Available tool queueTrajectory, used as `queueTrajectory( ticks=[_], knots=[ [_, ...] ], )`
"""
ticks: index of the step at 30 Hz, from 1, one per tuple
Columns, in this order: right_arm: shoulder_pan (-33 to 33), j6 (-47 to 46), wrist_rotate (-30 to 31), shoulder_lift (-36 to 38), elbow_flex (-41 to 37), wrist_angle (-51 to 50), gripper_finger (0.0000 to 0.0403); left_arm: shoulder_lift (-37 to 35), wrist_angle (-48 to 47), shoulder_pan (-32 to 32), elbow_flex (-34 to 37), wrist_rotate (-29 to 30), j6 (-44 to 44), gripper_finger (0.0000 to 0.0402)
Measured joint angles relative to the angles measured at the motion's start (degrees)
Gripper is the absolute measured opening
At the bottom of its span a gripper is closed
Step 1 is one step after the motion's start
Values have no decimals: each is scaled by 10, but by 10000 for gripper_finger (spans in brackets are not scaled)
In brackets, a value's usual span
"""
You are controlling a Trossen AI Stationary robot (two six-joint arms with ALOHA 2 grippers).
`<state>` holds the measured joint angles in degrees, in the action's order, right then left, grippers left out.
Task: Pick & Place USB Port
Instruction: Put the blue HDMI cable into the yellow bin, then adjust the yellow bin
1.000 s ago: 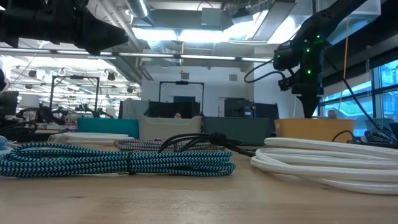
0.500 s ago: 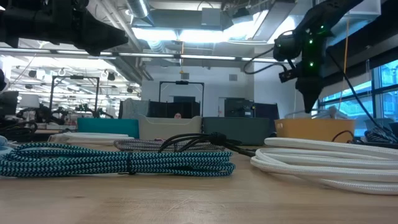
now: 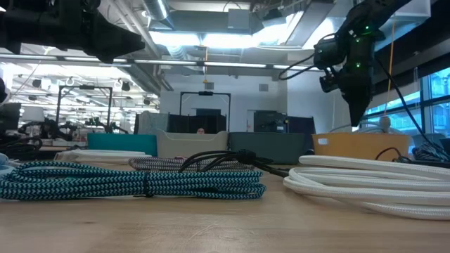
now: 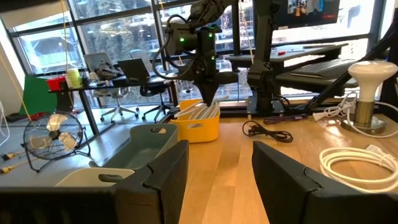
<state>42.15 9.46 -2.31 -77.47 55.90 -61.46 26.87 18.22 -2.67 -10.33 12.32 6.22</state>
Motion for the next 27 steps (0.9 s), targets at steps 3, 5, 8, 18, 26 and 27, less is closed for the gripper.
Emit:
queueTrajectory(
  ticks=[3,5,8,18,26,27],
  knots=[
    [3,-1,-20,0,0,1,29,0,0,0,0,0,0,169],
    [3,-1,-16,0,0,2,59,0,0,0,0,0,0,169],
    [3,-2,12,0,0,3,106,0,0,0,0,0,0,169],
    [-16,-59,30,49,60,-46,159,0,-3,0,0,0,0,169],
    [-138,-179,-91,109,23,-65,161,0,-9,0,0,0,-5,169],
    [-160,-195,-94,110,11,-54,161,0,-9,0,0,0,-8,169]
  ],
)
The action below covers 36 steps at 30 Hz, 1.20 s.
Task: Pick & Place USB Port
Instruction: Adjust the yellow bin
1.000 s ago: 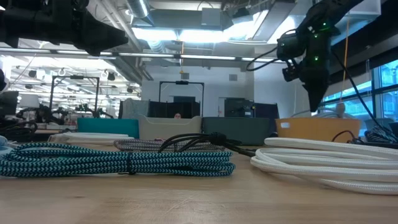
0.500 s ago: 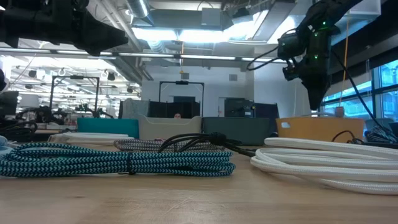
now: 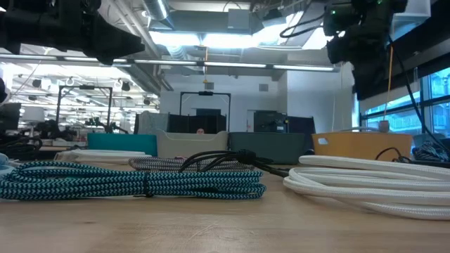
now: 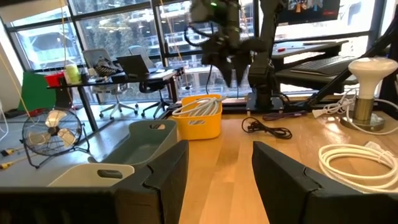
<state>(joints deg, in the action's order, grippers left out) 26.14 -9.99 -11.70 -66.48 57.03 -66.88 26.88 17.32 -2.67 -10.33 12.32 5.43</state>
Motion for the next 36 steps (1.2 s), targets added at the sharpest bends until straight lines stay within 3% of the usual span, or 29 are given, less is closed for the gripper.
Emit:
queueTrajectory(
  ticks=[6,12,20,36],
  knots=[
    [-103,-34,43,-18,-94,97,161,0,3,0,0,0,-2,169],
    [-114,-47,149,-52,-167,114,137,0,5,0,0,0,-2,169],
    [-85,-63,181,-73,-169,112,10,0,5,0,0,1,8,169],
    [33,-65,198,-73,-169,141,1,0,16,0,0,2,39,169]
  ],
)
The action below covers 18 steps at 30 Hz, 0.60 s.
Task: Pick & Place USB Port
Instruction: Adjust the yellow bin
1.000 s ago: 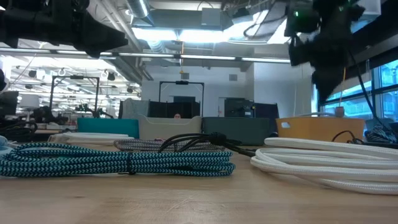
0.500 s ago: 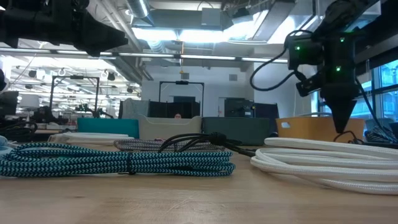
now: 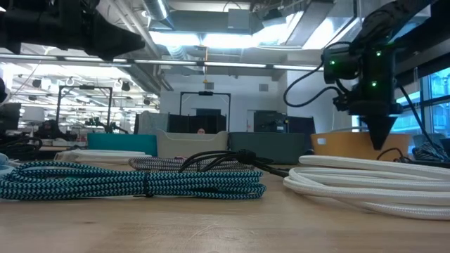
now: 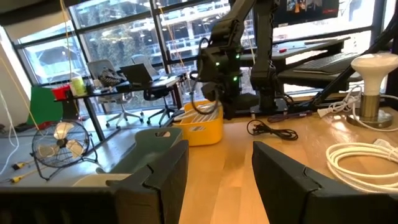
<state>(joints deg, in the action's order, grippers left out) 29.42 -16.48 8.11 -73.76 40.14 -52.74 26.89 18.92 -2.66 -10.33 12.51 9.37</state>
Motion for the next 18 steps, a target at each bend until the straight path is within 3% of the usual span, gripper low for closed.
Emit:
queueTrajectory(
  ticks=[18],
  knots=[
    [125,85,-2,0,0,149,0,0,6,0,0,0,9,169]
  ],
)
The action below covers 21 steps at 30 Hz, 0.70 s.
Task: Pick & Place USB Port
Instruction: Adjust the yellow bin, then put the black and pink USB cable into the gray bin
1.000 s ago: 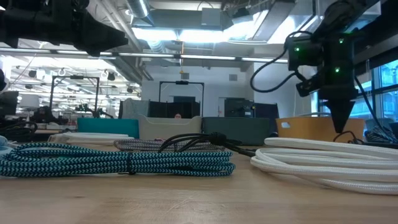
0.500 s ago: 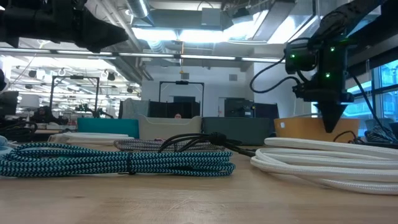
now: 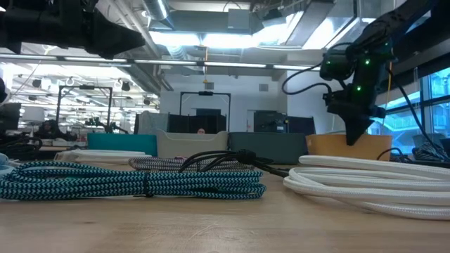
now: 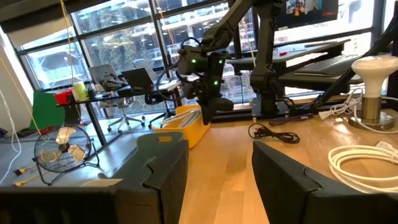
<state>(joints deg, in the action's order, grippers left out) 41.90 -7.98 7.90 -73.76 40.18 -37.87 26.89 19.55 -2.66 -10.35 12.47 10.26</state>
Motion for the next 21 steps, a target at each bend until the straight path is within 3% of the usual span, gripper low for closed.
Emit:
queueTrajectory(
  ticks=[11,21],
  knots=[
    [32,38,-2,2,0,5,0,0,0,0,0,0,0,169],
    [-108,-21,51,126,0,-29,0,0,-1,0,0,-1,0,169]
  ],
)
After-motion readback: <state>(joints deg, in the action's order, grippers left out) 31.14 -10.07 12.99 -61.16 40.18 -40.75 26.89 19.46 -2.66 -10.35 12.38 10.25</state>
